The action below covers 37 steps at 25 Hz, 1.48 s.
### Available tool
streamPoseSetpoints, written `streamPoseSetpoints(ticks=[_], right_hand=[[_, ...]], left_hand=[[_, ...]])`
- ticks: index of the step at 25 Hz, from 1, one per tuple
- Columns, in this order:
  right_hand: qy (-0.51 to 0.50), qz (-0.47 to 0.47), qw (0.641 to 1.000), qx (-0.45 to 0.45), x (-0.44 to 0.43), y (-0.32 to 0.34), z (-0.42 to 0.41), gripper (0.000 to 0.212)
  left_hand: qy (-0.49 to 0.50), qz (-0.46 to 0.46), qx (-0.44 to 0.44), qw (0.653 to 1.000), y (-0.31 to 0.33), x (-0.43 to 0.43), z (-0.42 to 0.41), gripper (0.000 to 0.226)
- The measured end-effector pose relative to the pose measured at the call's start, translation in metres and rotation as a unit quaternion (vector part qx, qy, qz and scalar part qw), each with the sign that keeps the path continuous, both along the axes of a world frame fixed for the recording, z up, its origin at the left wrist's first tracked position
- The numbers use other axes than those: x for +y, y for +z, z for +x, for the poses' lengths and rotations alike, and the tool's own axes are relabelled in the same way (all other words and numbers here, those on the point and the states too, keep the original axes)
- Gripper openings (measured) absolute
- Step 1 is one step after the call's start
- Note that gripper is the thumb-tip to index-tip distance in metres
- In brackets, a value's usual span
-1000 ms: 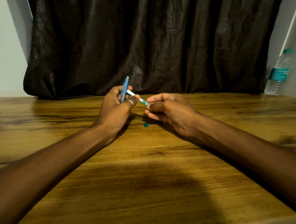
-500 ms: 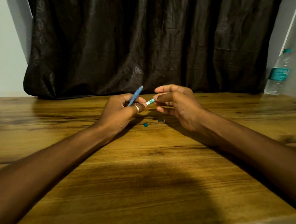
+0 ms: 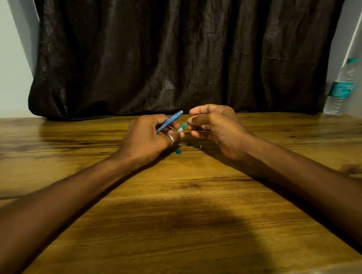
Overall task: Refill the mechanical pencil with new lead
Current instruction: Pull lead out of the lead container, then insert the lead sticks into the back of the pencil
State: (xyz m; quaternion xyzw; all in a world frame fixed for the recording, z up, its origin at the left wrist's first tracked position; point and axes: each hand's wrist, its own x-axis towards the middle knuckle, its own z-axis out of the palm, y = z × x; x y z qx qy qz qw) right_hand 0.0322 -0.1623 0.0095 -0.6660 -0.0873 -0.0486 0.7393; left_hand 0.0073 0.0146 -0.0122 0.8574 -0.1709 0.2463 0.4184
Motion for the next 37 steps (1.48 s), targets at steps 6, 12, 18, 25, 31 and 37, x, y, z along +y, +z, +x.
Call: streamPoseSetpoints(ticks=[6,12,18,25,31,37], right_hand=[[-0.035,-0.009,0.999,-0.014,-0.011,0.003,0.007,0.024],[-0.099,0.001,0.995,-0.032,-0.025,0.007,0.014,0.026],[-0.127,-0.011,0.992,-0.023,-0.032,0.005,0.023,0.026],[-0.129,-0.040,0.991,-0.022,-0.032,0.002,0.027,0.024],[-0.121,-0.036,0.992,-0.031,-0.034,0.005,0.024,0.023],[-0.113,-0.022,0.993,-0.030,-0.031,0.006,0.021,0.024]], left_hand=[[0.046,0.047,-0.043,0.997,0.000,0.002,0.001,0.013],[0.100,0.100,-0.022,0.990,0.002,0.005,0.006,0.018],[0.115,0.201,0.076,0.970,0.006,0.013,0.009,0.021],[0.098,0.238,0.129,0.958,0.012,0.016,0.007,0.023],[0.103,0.135,0.122,0.978,0.016,0.012,0.008,0.044],[-0.016,-0.030,0.155,0.987,0.026,0.005,-0.001,0.027]])
